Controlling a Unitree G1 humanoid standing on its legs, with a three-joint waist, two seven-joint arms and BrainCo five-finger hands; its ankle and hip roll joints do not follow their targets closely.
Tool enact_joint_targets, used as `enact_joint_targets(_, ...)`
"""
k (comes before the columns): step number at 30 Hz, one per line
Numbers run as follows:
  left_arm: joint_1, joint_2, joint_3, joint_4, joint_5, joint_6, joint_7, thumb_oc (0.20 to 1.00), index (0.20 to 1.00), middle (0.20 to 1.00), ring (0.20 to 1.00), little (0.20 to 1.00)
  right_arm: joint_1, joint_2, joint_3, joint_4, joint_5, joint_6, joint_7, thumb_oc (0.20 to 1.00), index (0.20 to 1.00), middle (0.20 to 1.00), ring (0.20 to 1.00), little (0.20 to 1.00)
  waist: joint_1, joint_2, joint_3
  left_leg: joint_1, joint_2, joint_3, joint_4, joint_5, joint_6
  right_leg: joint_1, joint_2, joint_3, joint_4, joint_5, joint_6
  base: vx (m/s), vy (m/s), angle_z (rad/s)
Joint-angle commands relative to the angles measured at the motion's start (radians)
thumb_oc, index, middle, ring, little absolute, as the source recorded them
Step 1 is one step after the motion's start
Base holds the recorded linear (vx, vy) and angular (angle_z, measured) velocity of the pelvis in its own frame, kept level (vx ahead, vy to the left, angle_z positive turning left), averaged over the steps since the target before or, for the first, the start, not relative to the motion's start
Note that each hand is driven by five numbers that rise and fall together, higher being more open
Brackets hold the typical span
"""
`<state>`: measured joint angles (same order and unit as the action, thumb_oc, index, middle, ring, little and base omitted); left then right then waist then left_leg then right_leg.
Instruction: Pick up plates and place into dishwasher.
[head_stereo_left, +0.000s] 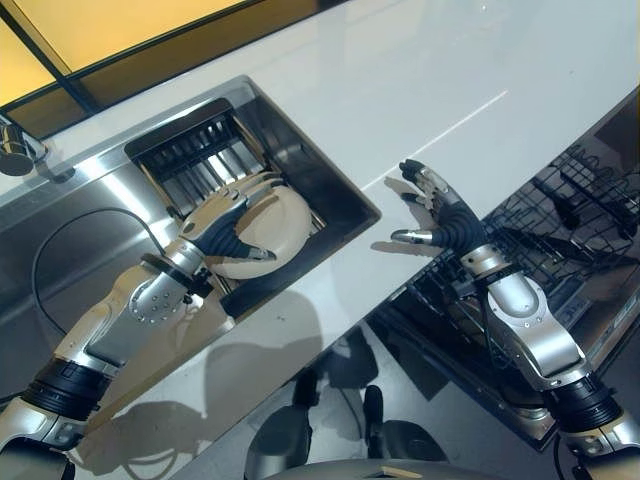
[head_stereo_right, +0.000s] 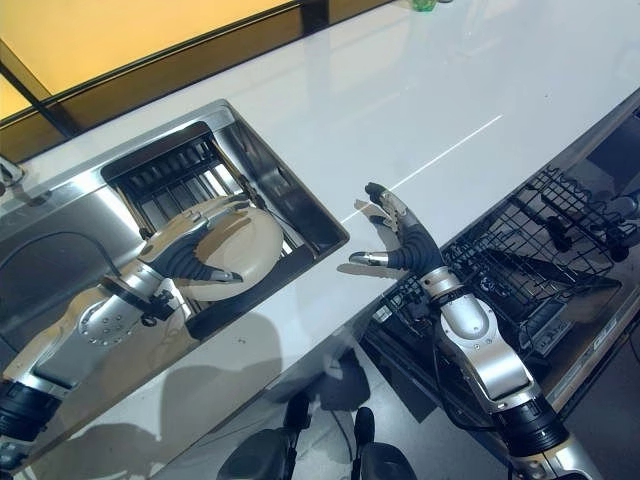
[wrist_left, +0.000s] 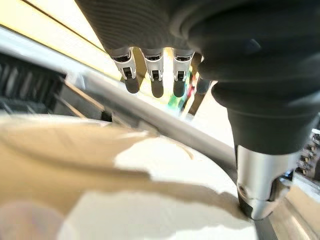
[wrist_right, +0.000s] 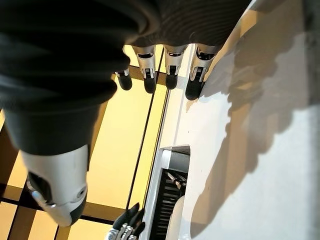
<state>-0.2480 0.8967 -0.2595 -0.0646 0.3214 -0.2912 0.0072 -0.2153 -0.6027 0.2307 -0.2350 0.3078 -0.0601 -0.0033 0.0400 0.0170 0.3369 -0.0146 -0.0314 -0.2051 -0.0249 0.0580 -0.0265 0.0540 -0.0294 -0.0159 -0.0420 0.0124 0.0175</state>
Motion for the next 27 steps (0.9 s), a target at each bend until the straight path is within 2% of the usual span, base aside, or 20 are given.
enact_joint_targets(1,0.049,0.005,-0.010,-0.018,0.003,0.023,-0.011,1.000,1.000,1.000,1.000,1.000,-0.011,-0.045,-0.016,-0.074,0.025,-0.054,-0.002,1.000,1.000,1.000,1.000,1.000,-0.022,0.011,-0.026,-0.027,0.036,0.049,0.007,0.041,0.026,-0.088,-0.016,0.006,0.168,-0.028,0.054,0.00,0.000,0.00)
enact_joint_targets(5,0.073,0.006,0.021,-0.019,0.019,0.018,-0.031,1.000,1.000,1.000,1.000,1.000,-0.006,-0.041,-0.019,-0.069,0.023,-0.053,-0.001,1.000,1.000,1.000,1.000,1.000,-0.013,0.014,-0.031,-0.025,0.034,0.046,0.007,0.042,0.025,-0.082,-0.020,-0.003,0.167,-0.029,0.053,0.00,0.000,0.00)
enact_joint_targets(7,0.085,0.021,0.039,-0.020,0.024,0.029,-0.084,1.000,1.000,1.000,1.000,1.000,-0.001,-0.043,-0.025,-0.067,0.028,-0.053,0.001,1.000,1.000,1.000,1.000,1.000,-0.009,0.015,-0.036,-0.023,0.033,0.045,0.008,0.042,0.025,-0.076,-0.023,-0.009,0.165,-0.030,0.053,0.03,0.005,0.03)
enact_joint_targets(10,0.098,0.057,0.073,-0.041,-0.027,0.109,-0.209,1.000,1.000,1.000,1.000,1.000,-0.005,-0.054,-0.026,-0.067,0.039,-0.044,-0.001,1.000,1.000,1.000,1.000,1.000,-0.003,0.023,-0.044,-0.020,0.032,0.042,0.004,0.044,0.021,-0.070,-0.027,-0.018,0.164,-0.032,0.055,0.00,0.011,0.00)
enact_joint_targets(13,0.098,0.092,0.112,-0.057,-0.087,0.188,-0.271,1.000,1.000,1.000,1.000,1.000,-0.018,-0.072,-0.026,-0.074,0.055,-0.020,-0.005,1.000,1.000,1.000,1.000,1.000,0.000,0.032,-0.051,-0.016,0.028,0.038,0.004,0.045,0.019,-0.062,-0.032,-0.027,0.164,-0.036,0.054,0.02,0.049,0.02)
enact_joint_targets(16,0.115,0.122,0.173,-0.089,-0.078,0.234,-0.340,1.000,1.000,1.000,1.000,1.000,0.001,-0.076,-0.047,-0.082,0.057,-0.009,0.005,1.000,1.000,1.000,1.000,1.000,0.005,0.042,-0.060,-0.014,0.024,0.034,0.008,0.044,0.017,-0.055,-0.037,-0.038,0.165,-0.042,0.053,0.03,0.045,0.05)
enact_joint_targets(21,0.120,0.144,0.217,-0.116,-0.030,0.250,-0.371,1.000,1.000,1.000,1.000,1.000,-0.001,-0.082,-0.062,-0.073,0.069,0.006,0.003,1.000,1.000,1.000,1.000,1.000,0.014,0.050,-0.067,-0.016,0.020,0.027,0.012,0.045,0.016,-0.047,-0.043,-0.051,0.164,-0.048,0.051,0.01,0.021,0.09)
enact_joint_targets(27,0.137,0.121,0.198,-0.142,0.040,0.264,-0.418,1.000,1.000,1.000,1.000,1.000,0.004,-0.082,-0.069,-0.081,0.061,0.022,-0.002,1.000,1.000,1.000,1.000,1.000,0.014,0.049,-0.059,-0.020,0.020,0.026,0.014,0.047,0.016,-0.045,-0.044,-0.054,0.161,-0.047,0.051,0.00,0.004,0.04)
